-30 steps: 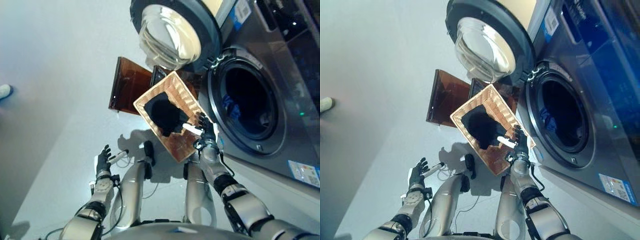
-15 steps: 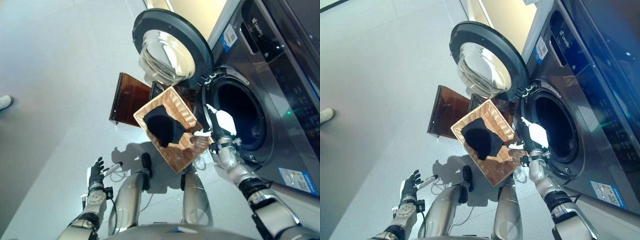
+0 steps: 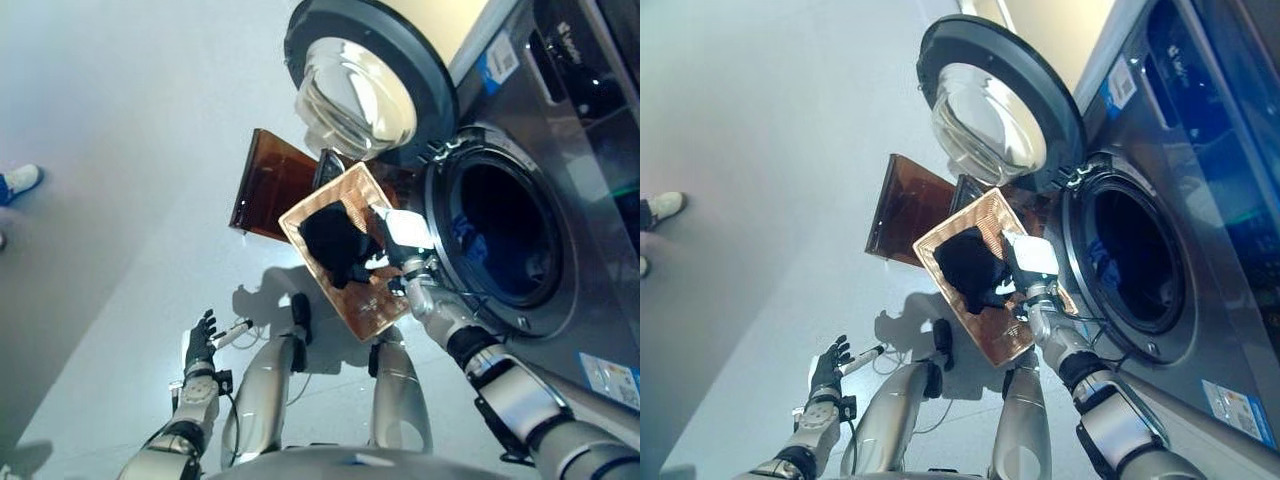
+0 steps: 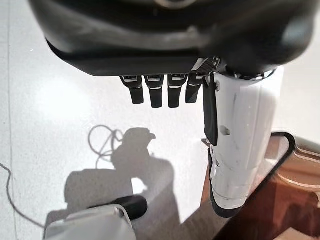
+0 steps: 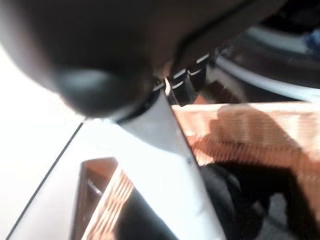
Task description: Pick up the clothes and place them into the washing machine
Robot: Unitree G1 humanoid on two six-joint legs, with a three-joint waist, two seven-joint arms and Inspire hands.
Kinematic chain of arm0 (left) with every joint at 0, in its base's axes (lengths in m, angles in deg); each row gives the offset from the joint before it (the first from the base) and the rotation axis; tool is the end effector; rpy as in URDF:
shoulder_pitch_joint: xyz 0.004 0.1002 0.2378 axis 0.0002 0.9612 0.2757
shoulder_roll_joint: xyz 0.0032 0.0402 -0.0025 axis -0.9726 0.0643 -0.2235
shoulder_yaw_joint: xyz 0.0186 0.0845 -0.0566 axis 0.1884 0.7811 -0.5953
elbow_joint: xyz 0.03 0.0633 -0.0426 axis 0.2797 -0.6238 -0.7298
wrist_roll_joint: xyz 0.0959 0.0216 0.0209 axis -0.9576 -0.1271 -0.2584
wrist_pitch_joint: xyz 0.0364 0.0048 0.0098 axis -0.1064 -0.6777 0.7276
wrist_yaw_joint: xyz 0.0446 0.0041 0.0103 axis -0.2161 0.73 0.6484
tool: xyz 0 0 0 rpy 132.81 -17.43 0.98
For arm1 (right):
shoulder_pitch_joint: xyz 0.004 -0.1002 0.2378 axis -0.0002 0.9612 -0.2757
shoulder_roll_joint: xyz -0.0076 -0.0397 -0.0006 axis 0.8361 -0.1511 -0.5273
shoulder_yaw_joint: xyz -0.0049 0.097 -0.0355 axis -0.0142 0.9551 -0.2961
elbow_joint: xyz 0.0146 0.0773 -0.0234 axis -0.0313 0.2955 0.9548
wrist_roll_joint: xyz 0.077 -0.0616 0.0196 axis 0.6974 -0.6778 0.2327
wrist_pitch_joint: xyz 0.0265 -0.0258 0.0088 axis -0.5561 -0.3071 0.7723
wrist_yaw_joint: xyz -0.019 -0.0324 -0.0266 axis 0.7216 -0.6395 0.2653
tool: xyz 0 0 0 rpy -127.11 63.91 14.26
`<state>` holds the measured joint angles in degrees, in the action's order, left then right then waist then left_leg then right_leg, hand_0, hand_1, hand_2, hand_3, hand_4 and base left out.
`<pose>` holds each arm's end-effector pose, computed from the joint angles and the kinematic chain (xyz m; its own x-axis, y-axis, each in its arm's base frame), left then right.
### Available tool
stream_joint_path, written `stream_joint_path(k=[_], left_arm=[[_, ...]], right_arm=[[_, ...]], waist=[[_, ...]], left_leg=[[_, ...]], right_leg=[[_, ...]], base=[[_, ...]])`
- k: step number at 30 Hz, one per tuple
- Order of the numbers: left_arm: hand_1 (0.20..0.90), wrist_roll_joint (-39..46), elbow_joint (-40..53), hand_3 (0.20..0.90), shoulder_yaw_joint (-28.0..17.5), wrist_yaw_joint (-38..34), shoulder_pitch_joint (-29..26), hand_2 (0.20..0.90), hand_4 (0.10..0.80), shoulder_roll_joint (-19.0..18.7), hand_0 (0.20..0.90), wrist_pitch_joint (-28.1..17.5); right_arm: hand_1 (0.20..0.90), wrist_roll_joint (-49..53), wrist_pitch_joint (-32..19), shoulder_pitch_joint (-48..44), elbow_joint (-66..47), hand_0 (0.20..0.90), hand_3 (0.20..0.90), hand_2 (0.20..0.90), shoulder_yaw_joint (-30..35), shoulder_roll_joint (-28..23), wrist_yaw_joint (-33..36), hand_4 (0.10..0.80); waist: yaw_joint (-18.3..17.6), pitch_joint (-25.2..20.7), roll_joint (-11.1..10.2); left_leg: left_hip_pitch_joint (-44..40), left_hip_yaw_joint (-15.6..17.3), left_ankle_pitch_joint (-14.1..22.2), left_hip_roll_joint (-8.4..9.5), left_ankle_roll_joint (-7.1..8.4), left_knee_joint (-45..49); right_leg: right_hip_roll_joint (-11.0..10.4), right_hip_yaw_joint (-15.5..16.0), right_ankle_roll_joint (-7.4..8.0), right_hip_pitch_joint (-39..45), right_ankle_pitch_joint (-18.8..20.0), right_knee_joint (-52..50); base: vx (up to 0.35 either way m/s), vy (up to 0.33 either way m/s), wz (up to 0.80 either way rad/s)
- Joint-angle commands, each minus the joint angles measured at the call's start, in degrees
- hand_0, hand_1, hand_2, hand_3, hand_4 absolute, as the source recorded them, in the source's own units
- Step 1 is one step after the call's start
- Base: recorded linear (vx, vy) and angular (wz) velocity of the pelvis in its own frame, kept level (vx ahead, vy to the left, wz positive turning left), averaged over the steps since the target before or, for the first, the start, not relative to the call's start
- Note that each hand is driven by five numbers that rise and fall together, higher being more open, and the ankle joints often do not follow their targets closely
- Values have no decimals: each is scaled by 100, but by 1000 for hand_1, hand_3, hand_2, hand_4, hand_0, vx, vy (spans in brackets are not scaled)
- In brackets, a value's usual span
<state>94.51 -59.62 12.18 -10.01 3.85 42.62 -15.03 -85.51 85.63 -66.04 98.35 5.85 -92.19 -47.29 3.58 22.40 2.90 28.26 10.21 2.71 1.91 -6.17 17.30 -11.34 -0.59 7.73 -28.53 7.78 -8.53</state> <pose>0.1539 0.1968 -0.0893 0.7137 0.3846 -0.5855 -0.3105 0.9229 0.2277 0.2840 -0.1721 0.0123 0.9990 0.0423 0.0115 0.0002 0.2578 -0.9662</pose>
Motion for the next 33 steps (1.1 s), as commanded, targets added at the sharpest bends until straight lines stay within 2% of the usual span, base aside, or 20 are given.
stream_joint_path(k=[1, 16, 25, 33], left_arm=[[900, 236, 71, 900, 139, -216, 57, 900, 800, -181, 900, -250], [900, 756, 842, 900, 487, -255, -37, 900, 800, -149, 900, -437], [900, 1147, 1731, 900, 694, -237, -1, 900, 800, -300, 900, -547], [900, 1235, 1873, 900, 807, -281, -47, 900, 800, -376, 900, -547]], right_arm=[[900, 343, -157, -434, -186, 900, 900, 900, 10, -11, 155, 800], [900, 1149, -224, -1198, 157, 900, 900, 900, -25, 217, 239, 800], [900, 1525, -148, -2150, 403, 900, 900, 900, 63, -47, 381, 800], [900, 1734, -85, -2949, 750, 900, 900, 900, 14, -137, 489, 800]], waist=[[16, 7, 127], [106, 432, 308], [177, 740, 445], [258, 740, 500]], left_leg=[[-25, -299, -225, 156, 535, -316], [354, -352, -437, 225, 552, -390], [924, -420, -520, 252, 562, -282], [1491, -461, -511, 248, 574, -73]], right_leg=[[116, 72, -225, 64, -238, -403], [82, 95, -249, -335, -124, -426], [91, 106, -282, -877, -113, -614], [83, 118, -315, -1440, -146, -859]], base=[[0, 0, 0], [-18, 6, 6], [-35, -2, 7], [-23, 5, 8]])
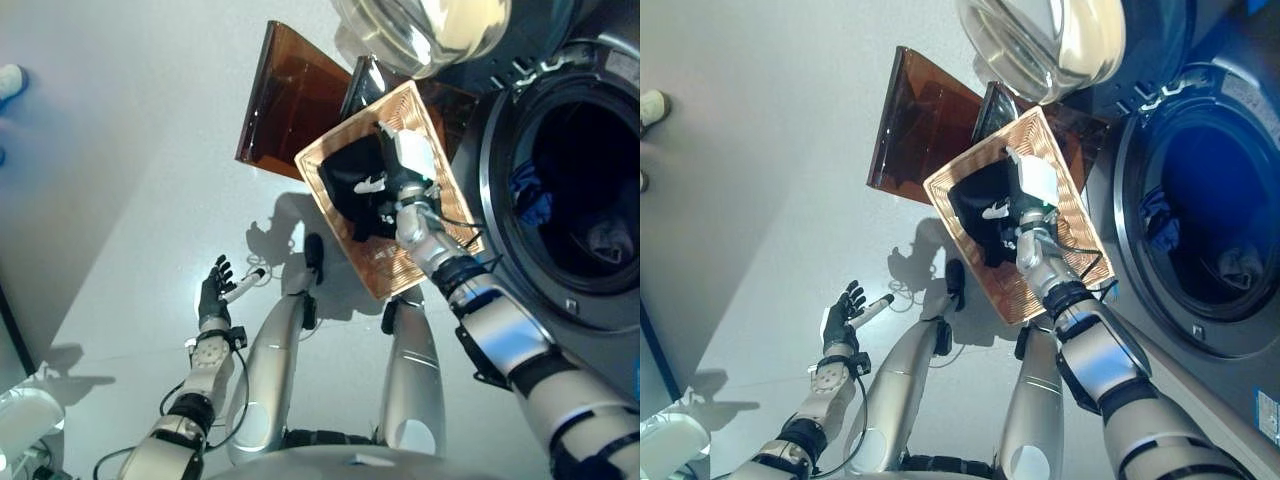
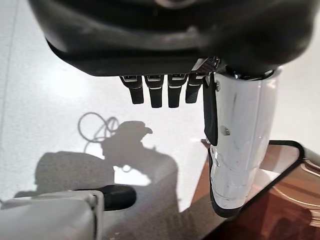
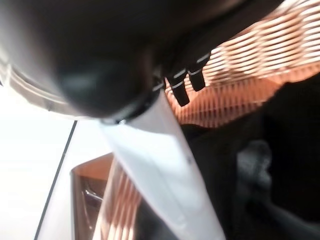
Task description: Pick up the clothes and place them into the washing machine
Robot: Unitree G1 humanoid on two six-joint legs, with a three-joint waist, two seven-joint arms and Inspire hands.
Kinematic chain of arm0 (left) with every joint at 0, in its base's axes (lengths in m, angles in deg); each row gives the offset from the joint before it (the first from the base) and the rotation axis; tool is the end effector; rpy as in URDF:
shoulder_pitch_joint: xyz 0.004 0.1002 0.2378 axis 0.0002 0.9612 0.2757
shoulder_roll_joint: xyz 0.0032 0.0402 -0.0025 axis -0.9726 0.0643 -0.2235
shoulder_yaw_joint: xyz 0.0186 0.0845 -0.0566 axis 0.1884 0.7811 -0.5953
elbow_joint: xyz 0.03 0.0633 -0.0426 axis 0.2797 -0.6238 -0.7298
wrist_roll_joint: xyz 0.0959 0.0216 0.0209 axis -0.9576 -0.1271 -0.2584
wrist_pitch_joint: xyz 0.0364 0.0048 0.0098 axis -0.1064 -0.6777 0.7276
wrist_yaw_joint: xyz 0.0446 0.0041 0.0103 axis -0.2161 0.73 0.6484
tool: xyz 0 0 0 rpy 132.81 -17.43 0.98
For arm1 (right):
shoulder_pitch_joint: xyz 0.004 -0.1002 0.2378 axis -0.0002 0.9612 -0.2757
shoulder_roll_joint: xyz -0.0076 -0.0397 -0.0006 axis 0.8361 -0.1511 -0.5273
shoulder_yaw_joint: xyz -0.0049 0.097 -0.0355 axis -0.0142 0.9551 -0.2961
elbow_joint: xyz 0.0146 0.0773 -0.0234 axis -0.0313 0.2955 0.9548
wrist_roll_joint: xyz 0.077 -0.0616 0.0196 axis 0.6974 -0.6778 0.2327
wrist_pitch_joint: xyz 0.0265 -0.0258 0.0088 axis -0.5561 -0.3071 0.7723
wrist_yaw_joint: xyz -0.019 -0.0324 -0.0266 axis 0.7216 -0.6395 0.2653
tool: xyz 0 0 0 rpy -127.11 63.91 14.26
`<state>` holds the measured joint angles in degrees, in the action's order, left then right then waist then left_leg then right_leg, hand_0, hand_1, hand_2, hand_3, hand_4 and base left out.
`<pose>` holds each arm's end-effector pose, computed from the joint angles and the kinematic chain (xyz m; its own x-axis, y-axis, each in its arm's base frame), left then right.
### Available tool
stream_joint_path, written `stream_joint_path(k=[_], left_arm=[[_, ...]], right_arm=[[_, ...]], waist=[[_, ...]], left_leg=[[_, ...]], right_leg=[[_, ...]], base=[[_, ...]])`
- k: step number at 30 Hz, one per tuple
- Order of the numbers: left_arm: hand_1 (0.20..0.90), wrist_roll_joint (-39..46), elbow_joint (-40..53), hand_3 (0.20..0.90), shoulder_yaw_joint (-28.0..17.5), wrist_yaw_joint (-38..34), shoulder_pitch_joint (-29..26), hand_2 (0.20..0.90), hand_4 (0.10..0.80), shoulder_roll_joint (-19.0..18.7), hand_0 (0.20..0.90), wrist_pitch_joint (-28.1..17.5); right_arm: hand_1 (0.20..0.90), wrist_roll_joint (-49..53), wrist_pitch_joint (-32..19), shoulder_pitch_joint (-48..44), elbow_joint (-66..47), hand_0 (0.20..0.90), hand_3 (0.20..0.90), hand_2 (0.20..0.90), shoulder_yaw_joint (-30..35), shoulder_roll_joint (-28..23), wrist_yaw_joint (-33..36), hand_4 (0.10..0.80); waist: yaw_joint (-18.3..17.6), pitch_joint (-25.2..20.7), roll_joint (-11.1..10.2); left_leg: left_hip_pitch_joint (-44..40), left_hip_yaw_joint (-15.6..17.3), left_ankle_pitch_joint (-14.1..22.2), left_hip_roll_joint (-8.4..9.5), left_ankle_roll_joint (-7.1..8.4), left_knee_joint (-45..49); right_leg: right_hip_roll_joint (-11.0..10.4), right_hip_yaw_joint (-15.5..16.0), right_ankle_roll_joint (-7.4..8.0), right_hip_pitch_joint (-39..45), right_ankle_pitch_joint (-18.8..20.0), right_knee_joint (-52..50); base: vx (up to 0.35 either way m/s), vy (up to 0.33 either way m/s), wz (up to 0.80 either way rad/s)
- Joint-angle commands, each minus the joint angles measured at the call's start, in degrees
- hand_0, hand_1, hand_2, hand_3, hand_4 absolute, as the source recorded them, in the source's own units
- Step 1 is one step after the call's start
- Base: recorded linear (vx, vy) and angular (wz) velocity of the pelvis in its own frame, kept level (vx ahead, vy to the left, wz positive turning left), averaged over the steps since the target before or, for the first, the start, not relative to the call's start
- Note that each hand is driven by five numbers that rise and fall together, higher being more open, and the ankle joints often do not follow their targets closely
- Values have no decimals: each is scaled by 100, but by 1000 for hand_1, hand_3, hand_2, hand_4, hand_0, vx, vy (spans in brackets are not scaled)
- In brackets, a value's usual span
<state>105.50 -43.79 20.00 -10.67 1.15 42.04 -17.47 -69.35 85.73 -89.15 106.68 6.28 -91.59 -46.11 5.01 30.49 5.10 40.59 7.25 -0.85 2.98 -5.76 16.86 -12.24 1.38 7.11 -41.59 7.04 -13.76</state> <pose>0.2040 0.1739 -0.0493 0.8890 0.2934 -0.3515 -0.3125 0.9499 0.0027 0.3541 -0.1518 0.1163 0.9624 -0.0611 0.2645 0.2622 0.4622 -0.8471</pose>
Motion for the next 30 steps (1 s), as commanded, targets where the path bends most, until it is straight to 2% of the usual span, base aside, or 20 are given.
stream_joint_path(k=[1, 10, 11, 12, 15, 17, 22, 30], left_arm=[[900, 123, 297, 900, 46, -222, 217, 900, 800, -319, 900, -310], [900, 161, 187, 900, 10, -304, 85, 900, 800, -309, 900, -292], [900, 169, 173, 900, 6, -300, 75, 900, 800, -307, 900, -292], [900, 186, 145, 900, 5, -299, 68, 900, 800, -303, 900, -298], [900, 197, 109, 900, -4, -294, 54, 900, 800, -292, 900, -304], [900, 194, 103, 900, -7, -297, 63, 900, 800, -285, 900, -297], [900, 194, 13, 900, -76, -271, 64, 900, 800, -262, 900, -271], [900, 111, -241, 900, -200, -267, 46, 900, 800, -183, 900, -197]], right_arm=[[900, 104, -84, -743, 28, 900, 900, 900, -43, -225, 384, 800], [900, 9, -2, -1189, 64, 900, 900, 900, -205, -287, 366, 800], [831, 12, -2, -1214, 83, 831, 831, 831, -207, -294, 364, 751], [807, 19, -4, -1233, 146, 807, 807, 807, -213, -283, 358, 733], [837, 48, -23, -1270, 198, 837, 837, 837, -227, -274, 331, 755], [900, 74, -39, -1238, 185, 900, 900, 900, -215, -253, 302, 800], [900, 246, -142, -1099, 181, 900, 900, 900, -224, -142, 68, 800], [900, 366, -237, -259, 204, 900, 900, 900, -181, 234, -120, 800]], waist=[[126, -70, 302], [142, -70, 301], [142, -70, 297], [143, -70, 298], [151, -70, 291], [148, -70, 285], [129, -70, 249], [62, -70, 148]], left_leg=[[309, -166, -160, 142, 536, -29], [598, -142, -84, 140, 530, 217], [611, -139, -76, 137, 530, 223], [628, -129, -70, 129, 530, 241], [626, -127, -73, 120, 525, 224], [609, -122, -77, 120, 524, 208], [523, -116, -90, 111, 524, 136], [290, -118, -86, 90, 512, 64]], right_leg=[[173, -83, -250, -200, -68, -368], [178, -141, -281, -508, -148, -642], [183, -141, -281, -511, -154, -643], [186, -149, -283, -524, -156, -644], [192, -171, -284, -515, -153, -617], [193, -173, -284, -513, -151, -613], [197, -161, -275, -440, -151, -583], [215, -103, -274, -223, -186, -566]], base=[[-13, 22, 7], [-2, 17, 4], [0, 0, 0], [0, 0, 0], [0, 0, 0], [0, 0, 0], [0, 0, 0], [0, 0, 0]])
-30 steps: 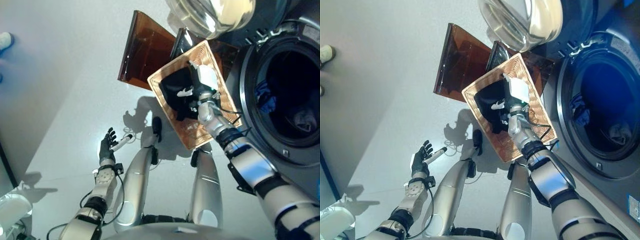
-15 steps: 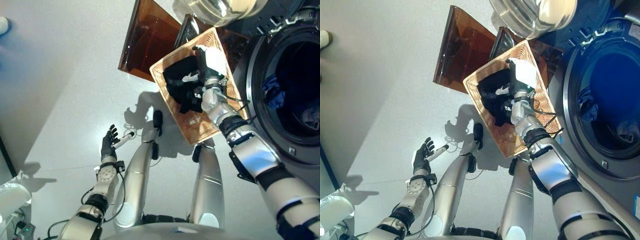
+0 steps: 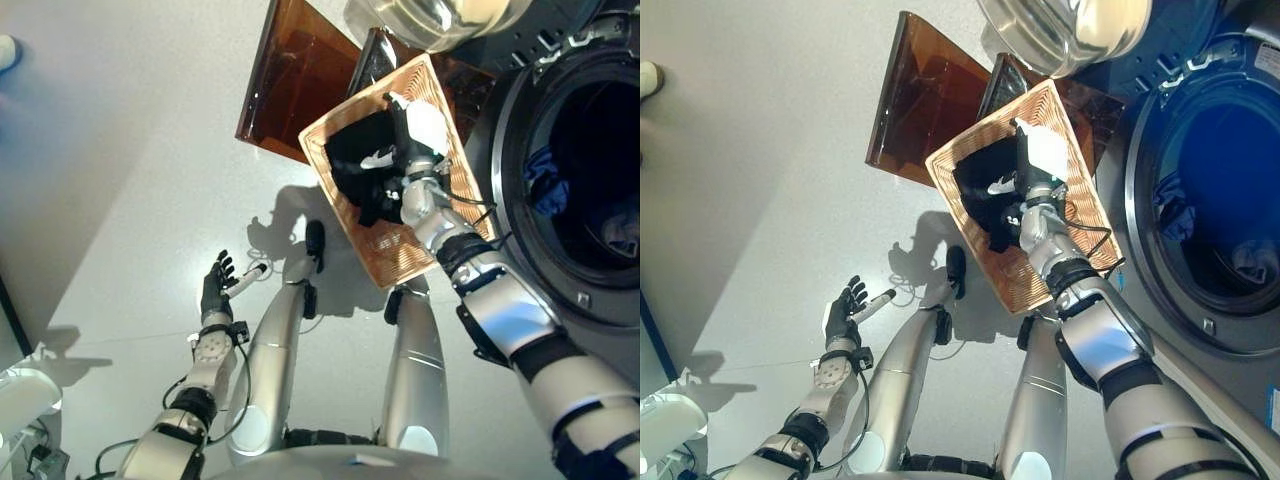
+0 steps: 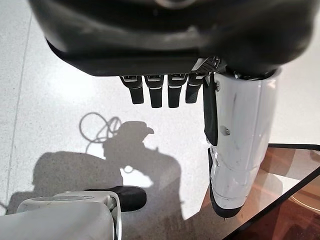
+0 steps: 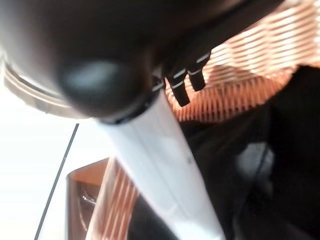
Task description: Pick up the clothes and place them into the washing machine
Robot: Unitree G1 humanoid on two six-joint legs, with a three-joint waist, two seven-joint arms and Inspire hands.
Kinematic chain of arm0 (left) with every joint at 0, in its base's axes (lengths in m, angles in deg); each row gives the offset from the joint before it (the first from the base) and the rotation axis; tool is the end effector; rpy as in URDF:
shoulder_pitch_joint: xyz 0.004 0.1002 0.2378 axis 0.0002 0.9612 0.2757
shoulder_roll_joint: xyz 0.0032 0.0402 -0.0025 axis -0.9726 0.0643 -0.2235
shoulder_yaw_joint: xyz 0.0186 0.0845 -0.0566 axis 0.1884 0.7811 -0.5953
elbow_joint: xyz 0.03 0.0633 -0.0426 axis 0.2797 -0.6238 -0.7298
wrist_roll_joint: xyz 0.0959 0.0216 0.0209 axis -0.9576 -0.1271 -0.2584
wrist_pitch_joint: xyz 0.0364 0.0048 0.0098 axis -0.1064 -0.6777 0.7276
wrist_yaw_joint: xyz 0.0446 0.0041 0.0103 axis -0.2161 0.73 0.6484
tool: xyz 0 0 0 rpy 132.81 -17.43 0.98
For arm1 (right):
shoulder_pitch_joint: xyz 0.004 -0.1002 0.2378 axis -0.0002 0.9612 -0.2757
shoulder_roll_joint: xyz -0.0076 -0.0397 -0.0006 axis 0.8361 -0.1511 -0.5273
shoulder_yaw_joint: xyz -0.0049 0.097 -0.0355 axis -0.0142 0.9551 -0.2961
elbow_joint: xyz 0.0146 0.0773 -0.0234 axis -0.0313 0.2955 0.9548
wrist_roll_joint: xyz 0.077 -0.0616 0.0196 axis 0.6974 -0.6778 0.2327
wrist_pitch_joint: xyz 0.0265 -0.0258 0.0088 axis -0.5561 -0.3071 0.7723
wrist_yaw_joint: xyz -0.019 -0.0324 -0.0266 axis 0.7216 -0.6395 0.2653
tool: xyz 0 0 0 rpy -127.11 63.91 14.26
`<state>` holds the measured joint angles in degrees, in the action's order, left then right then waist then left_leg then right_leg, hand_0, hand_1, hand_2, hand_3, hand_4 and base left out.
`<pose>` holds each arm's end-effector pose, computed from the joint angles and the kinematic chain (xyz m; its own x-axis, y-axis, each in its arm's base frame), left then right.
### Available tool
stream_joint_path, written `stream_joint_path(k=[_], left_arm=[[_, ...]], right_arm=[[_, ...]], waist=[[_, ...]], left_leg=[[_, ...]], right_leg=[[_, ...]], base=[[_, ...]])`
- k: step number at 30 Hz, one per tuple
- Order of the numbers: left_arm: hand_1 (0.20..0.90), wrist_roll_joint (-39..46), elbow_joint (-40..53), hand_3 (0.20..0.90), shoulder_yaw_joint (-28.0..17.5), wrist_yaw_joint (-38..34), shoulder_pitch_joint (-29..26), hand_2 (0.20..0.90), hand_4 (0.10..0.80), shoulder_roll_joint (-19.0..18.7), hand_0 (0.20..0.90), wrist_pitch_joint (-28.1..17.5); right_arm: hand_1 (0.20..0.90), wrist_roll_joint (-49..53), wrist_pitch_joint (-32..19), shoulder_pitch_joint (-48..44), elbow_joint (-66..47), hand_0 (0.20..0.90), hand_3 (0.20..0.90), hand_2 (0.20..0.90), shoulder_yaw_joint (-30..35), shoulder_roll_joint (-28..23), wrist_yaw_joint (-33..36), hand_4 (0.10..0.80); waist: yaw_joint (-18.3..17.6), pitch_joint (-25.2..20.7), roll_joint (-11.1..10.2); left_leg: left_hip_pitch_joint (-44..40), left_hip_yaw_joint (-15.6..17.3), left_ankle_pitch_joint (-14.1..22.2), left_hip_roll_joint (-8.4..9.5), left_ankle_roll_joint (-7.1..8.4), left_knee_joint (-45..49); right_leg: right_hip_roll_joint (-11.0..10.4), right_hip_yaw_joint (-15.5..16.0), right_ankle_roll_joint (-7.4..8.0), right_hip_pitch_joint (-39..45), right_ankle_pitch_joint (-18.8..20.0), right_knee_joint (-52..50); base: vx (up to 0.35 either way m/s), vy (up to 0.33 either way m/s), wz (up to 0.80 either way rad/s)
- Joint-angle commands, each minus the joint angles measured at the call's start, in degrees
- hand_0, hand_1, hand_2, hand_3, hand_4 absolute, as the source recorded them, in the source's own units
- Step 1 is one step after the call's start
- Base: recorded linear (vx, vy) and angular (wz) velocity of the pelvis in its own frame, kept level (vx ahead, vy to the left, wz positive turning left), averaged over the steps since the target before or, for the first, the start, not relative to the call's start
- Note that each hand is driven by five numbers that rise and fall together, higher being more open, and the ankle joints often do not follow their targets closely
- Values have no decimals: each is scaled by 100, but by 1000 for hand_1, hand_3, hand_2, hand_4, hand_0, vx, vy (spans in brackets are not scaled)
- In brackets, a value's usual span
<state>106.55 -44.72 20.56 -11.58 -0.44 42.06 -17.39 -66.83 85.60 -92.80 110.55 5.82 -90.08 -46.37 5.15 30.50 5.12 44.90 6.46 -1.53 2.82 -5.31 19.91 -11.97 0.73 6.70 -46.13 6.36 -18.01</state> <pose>0.2103 0.1722 -0.0465 0.8872 0.3036 -0.3473 -0.3246 0.9458 -0.0024 0.3604 -0.1445 0.1263 0.9633 -0.0748 0.2577 0.2606 0.4902 -0.8318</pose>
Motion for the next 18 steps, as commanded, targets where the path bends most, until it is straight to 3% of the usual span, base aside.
stream_joint_path(k=[1, 8, 18], left_arm=[[900, -17, -189, 900, -267, -177, 211, 900, 800, -183, 900, -199], [900, -83, -365, 900, -293, -174, 155, 900, 800, -108, 900, -170], [900, -14, 27, 900, -159, -175, 233, 900, 800, -118, 900, -242]], right_arm=[[900, 112, -229, 207, -204, 900, 900, 900, -134, 128, -107, 800], [900, 140, -263, 812, -110, 900, 900, 900, -85, 366, -194, 800], [900, 149, -211, 783, 41, 900, 900, 900, -32, 338, -120, 800]], waist=[[41, -71, 133], [9, -71, 111], [57, -71, 211]], left_leg=[[-178, -39, -19, 104, 464, -255], [-472, -58, -58, 104, 466, -404], [-367, -120, -202, 106, 514, -504]], right_leg=[[191, -34, -230, 270, -119, -131], [188, 1, -216, 561, -137, -60], [208, 42, -232, 480, -122, 4]], base=[[0, 0, 0], [1, -3, -1], [-7, -7, 0]])
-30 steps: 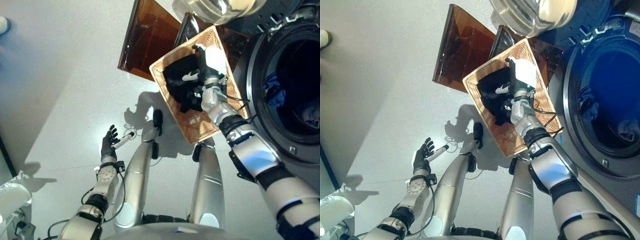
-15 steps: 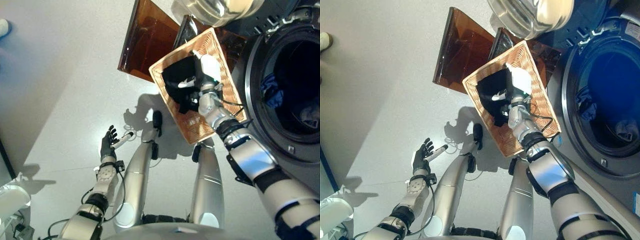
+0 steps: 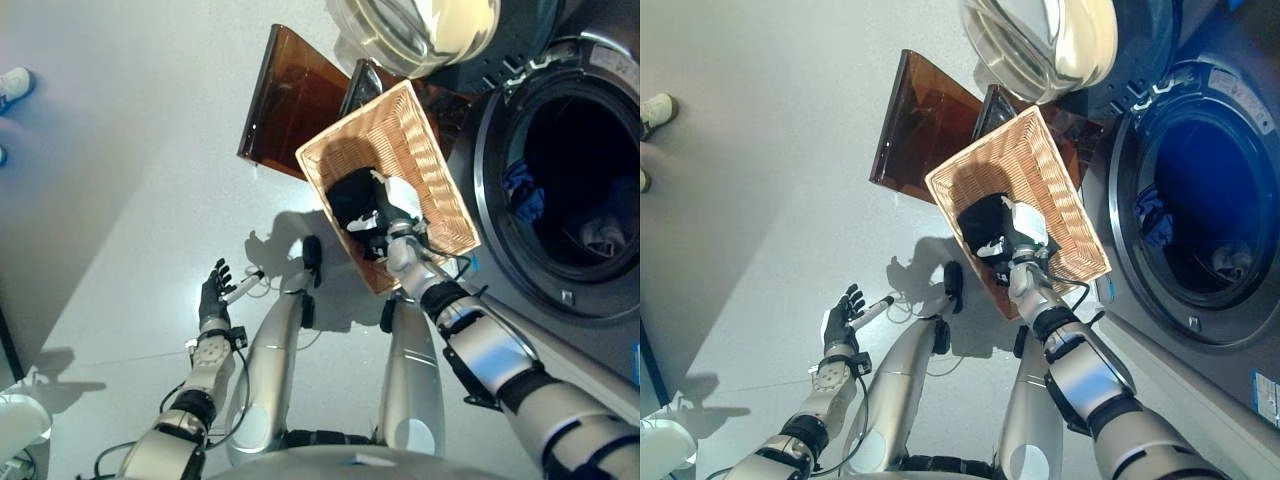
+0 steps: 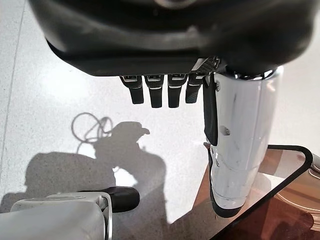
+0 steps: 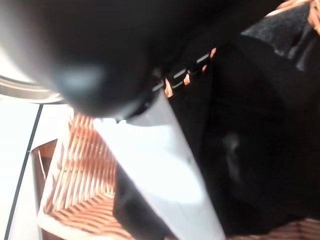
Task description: Pick up the clothes and place them into the washing machine
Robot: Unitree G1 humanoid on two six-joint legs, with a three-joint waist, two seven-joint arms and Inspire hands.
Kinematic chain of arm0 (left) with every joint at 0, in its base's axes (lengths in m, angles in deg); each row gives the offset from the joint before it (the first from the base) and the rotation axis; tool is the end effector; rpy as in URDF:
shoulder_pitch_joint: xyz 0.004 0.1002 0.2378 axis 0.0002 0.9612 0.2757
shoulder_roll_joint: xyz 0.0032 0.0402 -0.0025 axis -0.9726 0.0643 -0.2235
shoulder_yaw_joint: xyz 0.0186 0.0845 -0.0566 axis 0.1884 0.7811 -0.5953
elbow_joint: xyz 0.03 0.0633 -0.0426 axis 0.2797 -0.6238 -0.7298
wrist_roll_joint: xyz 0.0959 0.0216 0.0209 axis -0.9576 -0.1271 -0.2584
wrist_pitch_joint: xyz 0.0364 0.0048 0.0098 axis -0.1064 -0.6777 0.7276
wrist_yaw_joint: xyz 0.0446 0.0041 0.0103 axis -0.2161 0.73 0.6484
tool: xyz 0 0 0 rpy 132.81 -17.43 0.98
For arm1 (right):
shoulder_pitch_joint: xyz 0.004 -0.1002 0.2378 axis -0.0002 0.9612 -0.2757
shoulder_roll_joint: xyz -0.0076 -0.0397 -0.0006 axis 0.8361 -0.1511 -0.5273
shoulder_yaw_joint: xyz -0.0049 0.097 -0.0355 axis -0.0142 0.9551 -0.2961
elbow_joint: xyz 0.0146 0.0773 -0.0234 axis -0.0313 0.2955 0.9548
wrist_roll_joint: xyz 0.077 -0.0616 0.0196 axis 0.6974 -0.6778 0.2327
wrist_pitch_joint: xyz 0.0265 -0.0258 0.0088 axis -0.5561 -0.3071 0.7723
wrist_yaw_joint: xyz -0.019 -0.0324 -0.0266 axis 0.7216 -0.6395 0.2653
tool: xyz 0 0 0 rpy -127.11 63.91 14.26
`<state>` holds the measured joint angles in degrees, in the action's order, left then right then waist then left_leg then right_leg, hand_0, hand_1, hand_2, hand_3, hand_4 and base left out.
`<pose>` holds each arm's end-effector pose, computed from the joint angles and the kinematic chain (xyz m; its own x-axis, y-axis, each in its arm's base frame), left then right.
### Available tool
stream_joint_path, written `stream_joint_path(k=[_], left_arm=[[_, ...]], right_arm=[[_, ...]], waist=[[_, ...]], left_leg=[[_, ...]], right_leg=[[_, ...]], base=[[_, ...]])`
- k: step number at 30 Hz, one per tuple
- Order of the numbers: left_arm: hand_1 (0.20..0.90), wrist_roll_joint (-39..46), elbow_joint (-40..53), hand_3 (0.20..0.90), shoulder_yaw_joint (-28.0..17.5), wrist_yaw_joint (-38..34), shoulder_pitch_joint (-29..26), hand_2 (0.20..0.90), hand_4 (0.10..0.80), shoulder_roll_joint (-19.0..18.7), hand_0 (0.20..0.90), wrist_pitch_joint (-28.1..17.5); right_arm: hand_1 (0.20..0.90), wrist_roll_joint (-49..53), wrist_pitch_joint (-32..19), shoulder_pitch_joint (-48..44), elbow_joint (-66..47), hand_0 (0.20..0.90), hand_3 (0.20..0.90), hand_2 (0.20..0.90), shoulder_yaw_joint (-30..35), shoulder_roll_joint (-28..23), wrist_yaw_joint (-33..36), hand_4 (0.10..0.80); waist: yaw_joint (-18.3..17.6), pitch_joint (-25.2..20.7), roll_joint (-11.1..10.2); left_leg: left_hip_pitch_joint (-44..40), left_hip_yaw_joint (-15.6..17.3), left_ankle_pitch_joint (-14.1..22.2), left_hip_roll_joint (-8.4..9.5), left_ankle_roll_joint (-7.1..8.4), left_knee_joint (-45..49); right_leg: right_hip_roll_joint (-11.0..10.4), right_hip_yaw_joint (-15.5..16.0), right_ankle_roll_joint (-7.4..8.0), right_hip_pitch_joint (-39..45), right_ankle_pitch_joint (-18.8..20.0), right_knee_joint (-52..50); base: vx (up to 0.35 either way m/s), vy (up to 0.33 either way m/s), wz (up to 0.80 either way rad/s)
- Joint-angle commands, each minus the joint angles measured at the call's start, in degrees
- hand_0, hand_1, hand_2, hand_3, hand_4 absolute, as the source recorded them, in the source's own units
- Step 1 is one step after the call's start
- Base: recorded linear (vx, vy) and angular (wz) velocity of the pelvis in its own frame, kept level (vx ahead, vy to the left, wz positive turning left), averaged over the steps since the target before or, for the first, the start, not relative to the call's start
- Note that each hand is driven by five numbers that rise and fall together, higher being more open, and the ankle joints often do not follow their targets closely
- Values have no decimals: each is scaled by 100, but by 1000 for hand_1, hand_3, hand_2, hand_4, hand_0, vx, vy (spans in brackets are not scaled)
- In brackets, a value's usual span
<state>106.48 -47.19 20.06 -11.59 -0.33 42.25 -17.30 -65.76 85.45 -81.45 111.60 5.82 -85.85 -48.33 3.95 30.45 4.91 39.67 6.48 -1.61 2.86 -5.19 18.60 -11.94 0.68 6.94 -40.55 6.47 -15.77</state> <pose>0.2052 0.1747 -0.0526 0.8663 0.3201 -0.3836 -0.3400 0.9403 0.0169 0.3270 -0.1398 0.0534 0.9971 -0.0762 0.0061 0.0463 0.5388 -0.8412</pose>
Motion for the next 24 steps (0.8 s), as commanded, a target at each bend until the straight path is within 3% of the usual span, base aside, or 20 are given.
stream_joint_path(k=[1, 11, 12, 13, 14, 15, 24], left_arm=[[900, -6, 275, 900, -109, -174, 222, 900, 800, -138, 900, -251], [900, 244, 1235, 900, 21, -160, 498, 900, 800, -354, 900, -333], [900, 237, 1271, 900, 33, -166, 501, 900, 800, -379, 900, -325], [900, 237, 1271, 900, 32, -166, 500, 900, 800, -380, 900, -325], [900, 234, 1315, 900, 41, -171, 520, 900, 800, -385, 900, -321], [900, 251, 1293, 900, 23, -181, 530, 900, 800, -397, 900, -315], [900, 257, 1244, 900, -14, -258, 457, 900, 800, -377, 900, -332]], right_arm=[[900, 42, -197, -352, -64, 900, 900, 900, -31, -84, 76, 800], [900, -137, 31, -1318, -66, 900, 900, 900, 12, -364, 330, 800], [700, -156, 55, -1398, -86, 700, 700, 700, 14, -389, 349, 657], [700, -155, 55, -1399, -86, 700, 700, 700, 14, -389, 349, 657], [252, -184, 72, -1442, -118, 252, 252, 252, 12, -426, 372, 337], [200, -241, 102, -1525, -152, 200, 200, 200, 20, -496, 412, 300], [200, -336, 163, -1736, -269, 200, 200, 200, 90, -608, 615, 300]], waist=[[177, -66, 232], [308, -66, 383], [316, -66, 389], [316, -66, 388], [315, -66, 393], [322, -66, 396], [324, -66, 392]], left_leg=[[157, -122, -193, 102, 502, -373], [823, -197, -337, 128, 534, -401], [883, -199, -340, 132, 534, -385], [885, -198, -340, 132, 534, -384], [930, -201, -340, 132, 532, -365], [982, -205, -346, 137, 533, -368], [1100, -180, -354, 152, 518, -354]], right_leg=[[205, 47, -256, -79, -133, -220], [230, 94, -273, -786, -63, -325], [221, 98, -275, -847, -57, -355], [221, 97, -275, -850, -58, -356], [221, 84, -277, -897, -61, -386], [213, 81, -272, -948, -54, -406], [203, 59, -259, -1102, -38, -463]], base=[[-41, -18, 2], [-44, -4, 4], [0, 0, 0], [0, 0, 0], [0, 0, 0], [0, 0, 0], [-2, 6, 1]])
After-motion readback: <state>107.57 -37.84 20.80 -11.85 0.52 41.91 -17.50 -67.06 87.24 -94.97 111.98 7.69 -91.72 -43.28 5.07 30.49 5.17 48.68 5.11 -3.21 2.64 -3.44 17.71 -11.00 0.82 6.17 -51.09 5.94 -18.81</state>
